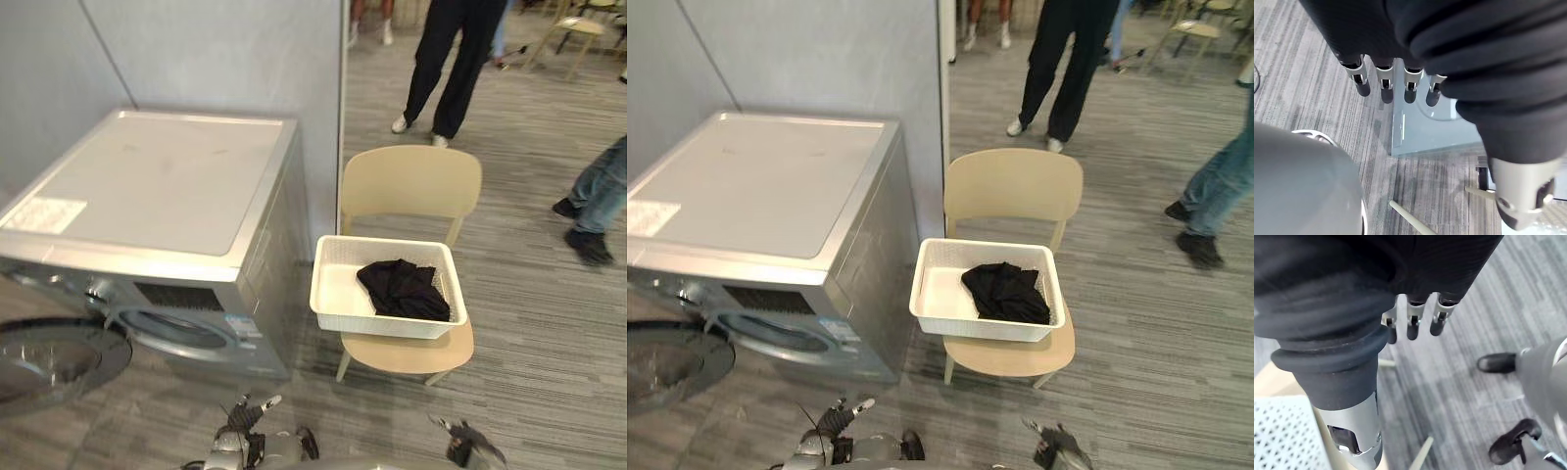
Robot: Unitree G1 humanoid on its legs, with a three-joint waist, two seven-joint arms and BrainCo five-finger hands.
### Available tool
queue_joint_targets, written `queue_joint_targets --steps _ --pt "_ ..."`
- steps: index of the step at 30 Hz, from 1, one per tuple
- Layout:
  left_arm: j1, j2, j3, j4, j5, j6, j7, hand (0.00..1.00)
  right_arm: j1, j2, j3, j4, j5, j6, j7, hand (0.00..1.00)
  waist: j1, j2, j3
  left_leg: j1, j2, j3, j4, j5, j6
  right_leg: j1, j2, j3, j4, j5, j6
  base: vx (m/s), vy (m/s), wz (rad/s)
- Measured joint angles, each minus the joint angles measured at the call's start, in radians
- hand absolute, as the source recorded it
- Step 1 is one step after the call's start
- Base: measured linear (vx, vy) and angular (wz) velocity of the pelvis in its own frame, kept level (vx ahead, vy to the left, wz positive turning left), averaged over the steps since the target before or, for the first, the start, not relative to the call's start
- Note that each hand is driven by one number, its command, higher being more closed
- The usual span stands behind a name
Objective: Pick up the laundry basket with both hands and put the clothes into the washing machine.
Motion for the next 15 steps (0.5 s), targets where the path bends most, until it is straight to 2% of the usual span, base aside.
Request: queue_joint_targets --steps 1,2,3,4,5,6,7,8,10,11,12,13,14,15 --pt "-0.001 -0.002 -0.017 0.012 0.0 0.004 -0.001 0.0 -0.003 -0.001 0.01 -0.005 0.001 -0.004 0.0 0.0 -0.01 0.008 -0.002 0.027 -0.016 -0.033 -0.052 0.005 0.0 -0.018 -0.015 -0.004 0.087 0.0 0.0 0.06 0.001 0.76" --pt "-0.005 0.0 -0.059 0.013 0.001 0.019 0.004 0.0 -0.005 0.002 0.036 -0.018 0.018 -0.003 -0.003 0.0 -0.025 0.01 -0.002 0.047 -0.029 -0.07 -0.094 0.002 -0.004 -0.083 -0.048 0.001 0.259 0.0 0.003 0.06 0.018 0.9" --pt "-0.011 0.011 -0.099 0.013 0.003 0.022 0.006 0.0 0.005 0.01 0.064 -0.043 0.034 -0.002 -0.002 0.0 -0.027 0.014 -0.004 0.061 -0.041 -0.091 -0.113 0.004 -0.006 -0.151 -0.086 0.019 0.413 0.016 0.03 0.07 0.043 0.75" --pt "-0.017 0.015 -0.135 0.012 0.009 0.022 0.006 0.0 0.014 0.017 0.101 -0.068 0.04 0.0 0.0 0.0 -0.027 0.0 0.003 0.076 -0.049 -0.097 -0.127 0.006 -0.009 -0.215 -0.112 0.063 0.551 0.055 0.042 0.11 0.011 0.62" --pt "-0.021 0.03 -0.163 0.008 0.016 0.021 0.006 0.0 0.017 0.027 0.144 -0.109 0.046 0.003 0.001 0.0 -0.029 -0.013 0.012 0.087 -0.049 -0.115 -0.127 0.008 -0.006 -0.288 -0.114 0.138 0.689 0.12 0.043 0.11 -0.007 0.46" --pt "-0.024 0.034 -0.171 0.008 0.024 0.022 0.006 0.0 0.018 0.032 0.157 -0.132 0.049 0.002 0.001 0.0 -0.031 -0.016 0.017 0.092 -0.048 -0.128 -0.126 0.011 -0.001 -0.318 -0.112 0.168 0.747 0.121 0.035 0.13 -0.048 0.59" --pt "-0.026 0.039 -0.186 0.008 0.03 0.022 0.006 0.0 0.022 0.032 0.166 -0.189 0.051 0.002 0.001 0.0 -0.045 -0.014 0.025 0.1 -0.042 -0.155 -0.125 0.024 0.002 -0.364 -0.111 0.197 0.829 0.094 0.024 0.13 -0.081 0.71" --pt "-0.024 0.04 -0.198 0.008 0.034 0.023 0.006 0.0 0.025 0.028 0.16 -0.244 0.068 -0.001 -0.003 0.0 -0.06 -0.018 0.029 0.113 -0.039 -0.182 -0.127 0.036 0.001 -0.379 -0.117 0.197 0.834 0.056 0.026 0.14 -0.099 0.77" --pt "-0.024 0.031 -0.196 -0.001 0.04 0.027 0.009 0.0 0.047 0.027 0.114 -0.342 0.082 -0.006 -0.028 0.0 -0.075 -0.021 0.028 0.118 -0.031 -0.221 -0.127 0.048 -0.012 -0.377 -0.137 0.192 0.746 0.018 0.057 0.16 -0.159 0.79" --pt "-0.024 0.027 -0.196 -0.013 0.04 0.026 0.011 0.0 0.063 0.026 0.083 -0.376 0.086 -0.001 -0.037 0.0 -0.076 -0.026 0.025 0.117 -0.026 -0.249 -0.125 0.053 -0.021 -0.368 -0.152 0.189 0.68 0.017 0.052 0.17 -0.244 1.04" --pt "-0.024 0.024 -0.196 -0.04 0.041 0.024 0.014 0.0 0.1 0.03 0.043 -0.443 0.098 -0.004 -0.063 0.0 -0.077 -0.023 0.025 0.106 -0.011 -0.293 -0.126 0.061 -0.043 -0.348 -0.169 0.205 0.55 0.021 0.045 0.11 -0.233 0.77" --pt "-0.023 0.024 -0.195 -0.042 0.042 0.021 0.016 0.0 0.106 0.031 0.035 -0.457 0.104 -0.004 -0.069 0.0 -0.077 -0.024 0.025 0.104 -0.007 -0.301 -0.127 0.061 -0.051 -0.344 -0.168 0.218 0.517 0.024 0.041 0.08 -0.285 0.75" --pt "-0.015 0.031 -0.195 -0.049 0.044 0.016 0.03 0.0 0.125 0.041 0.003 -0.518 0.118 -0.006 -0.086 0.0 -0.076 -0.035 0.019 0.096 0.0 -0.316 -0.133 0.064 -0.079 -0.326 -0.162 0.265 0.397 0.059 0.026 0.06 -0.363 0.4" --pt "-0.003 0.051 -0.192 -0.047 0.057 0.016 0.033 0.0 0.137 0.056 -0.028 -0.588 0.13 -0.024 -0.105 0.0 -0.076 -0.068 0.004 0.092 -0.007 -0.322 -0.148 0.066 -0.11 -0.308 -0.17 0.308 0.272 0.165 0.068 0.07 -0.523 0.33"
